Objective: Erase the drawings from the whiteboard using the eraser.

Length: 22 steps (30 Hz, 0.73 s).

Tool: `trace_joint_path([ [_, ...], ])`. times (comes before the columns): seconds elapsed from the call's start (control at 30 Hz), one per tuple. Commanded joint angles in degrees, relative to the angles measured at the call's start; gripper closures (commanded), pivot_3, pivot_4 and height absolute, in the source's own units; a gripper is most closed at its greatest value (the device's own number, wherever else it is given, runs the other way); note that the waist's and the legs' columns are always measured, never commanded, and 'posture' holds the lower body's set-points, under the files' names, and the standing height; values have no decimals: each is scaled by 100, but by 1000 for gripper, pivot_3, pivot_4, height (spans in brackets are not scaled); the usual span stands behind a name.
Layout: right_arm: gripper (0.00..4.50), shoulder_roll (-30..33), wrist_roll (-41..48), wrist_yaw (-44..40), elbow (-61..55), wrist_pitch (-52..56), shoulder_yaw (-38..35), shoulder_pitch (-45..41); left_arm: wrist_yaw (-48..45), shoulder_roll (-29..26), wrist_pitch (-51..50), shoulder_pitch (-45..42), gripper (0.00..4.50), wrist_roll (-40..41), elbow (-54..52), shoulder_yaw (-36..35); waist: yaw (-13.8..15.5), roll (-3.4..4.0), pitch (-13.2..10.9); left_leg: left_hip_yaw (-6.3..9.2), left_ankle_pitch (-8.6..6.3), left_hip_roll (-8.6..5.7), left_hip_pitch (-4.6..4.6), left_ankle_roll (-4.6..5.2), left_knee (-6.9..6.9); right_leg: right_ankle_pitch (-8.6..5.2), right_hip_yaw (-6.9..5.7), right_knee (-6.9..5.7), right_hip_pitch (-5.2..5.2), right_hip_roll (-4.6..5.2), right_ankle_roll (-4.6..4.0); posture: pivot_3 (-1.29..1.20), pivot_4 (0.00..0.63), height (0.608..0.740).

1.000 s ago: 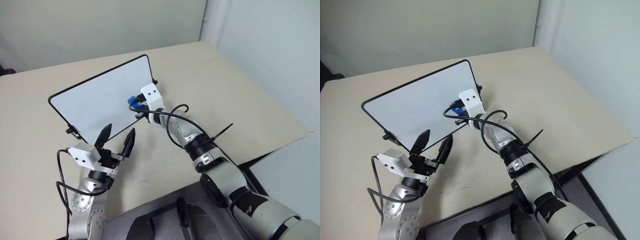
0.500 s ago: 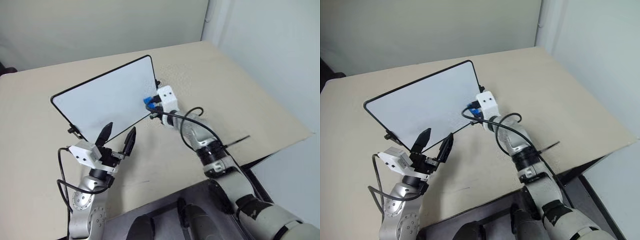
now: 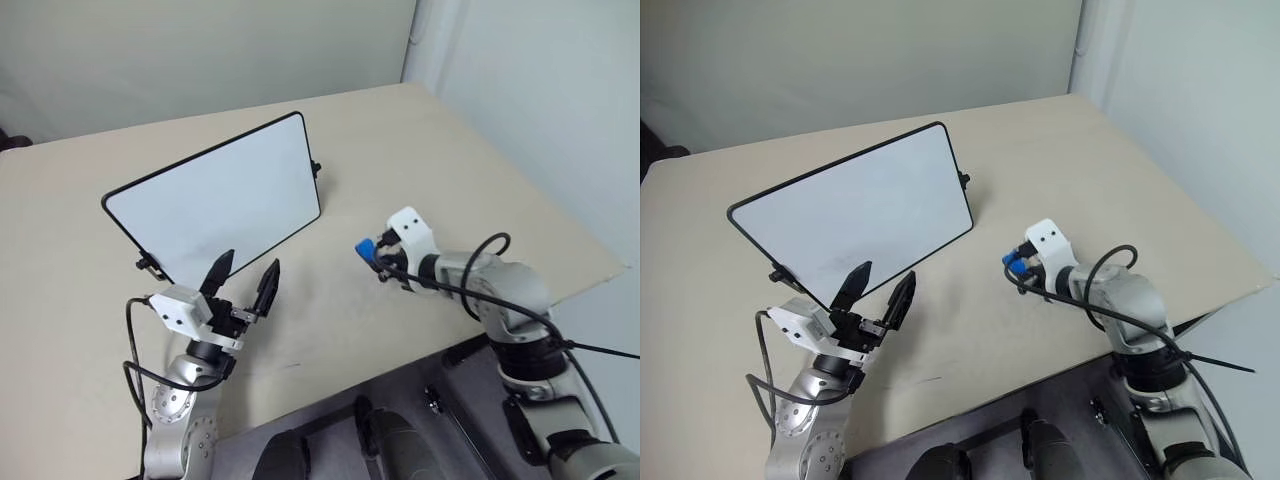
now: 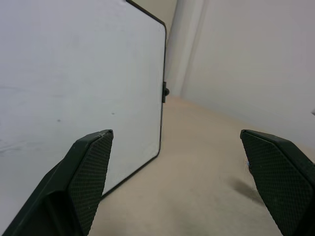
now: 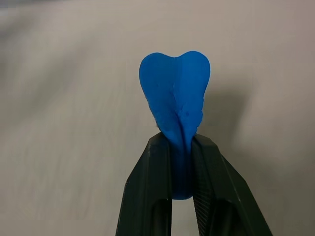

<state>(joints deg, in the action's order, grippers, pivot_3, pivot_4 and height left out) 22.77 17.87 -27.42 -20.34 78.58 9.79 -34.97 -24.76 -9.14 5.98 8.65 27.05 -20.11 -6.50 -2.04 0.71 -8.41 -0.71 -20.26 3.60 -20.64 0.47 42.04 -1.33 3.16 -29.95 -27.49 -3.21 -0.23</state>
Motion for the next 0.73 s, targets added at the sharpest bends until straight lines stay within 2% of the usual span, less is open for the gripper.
trace_joint_path([
  [0.03,3241,76,271,-108,-393,203,-2,57,-29,28,70,-26,0,-39,-123,70,-7,0,0,-1,-2,0,10,3,0,2,-1,2,8,-5,3,0,150,740],
  [0.2,1383,158,220,6,-301,-66,10,264,-31,53,71,-109,0,-64,-53,136,-10,1,-1,2,-16,-16,51,21,-3,2,-18,32,63,-46,4,0,150,740],
  [0.33,21,95,116,14,-341,-1228,-244,549,-74,42,73,-179,0,-69,9,156,-7,3,-2,7,-25,-22,53,33,-3,4,-17,41,69,-46,7,0,150,740],
  [0.5,21,-325,257,-63,-412,-3349,-979,884,-99,25,42,-313,0,-74,96,169,5,6,-3,31,-35,-55,52,41,-8,7,-3,47,67,-39,14,0,150,740],
  [0.6,21,-765,742,-221,-600,-3966,-1311,1023,-146,12,43,-358,0,-49,146,146,10,6,-3,37,-36,-50,53,42,-12,3,10,60,67,-35,21,0,150,740],
  [0.73,21,-941,774,-204,-521,-4421,-1289,1118,-171,-1,59,-361,0,-52,153,91,13,6,-3,36,-37,-24,52,44,-23,-8,11,73,68,-29,38,0,150,740],
])
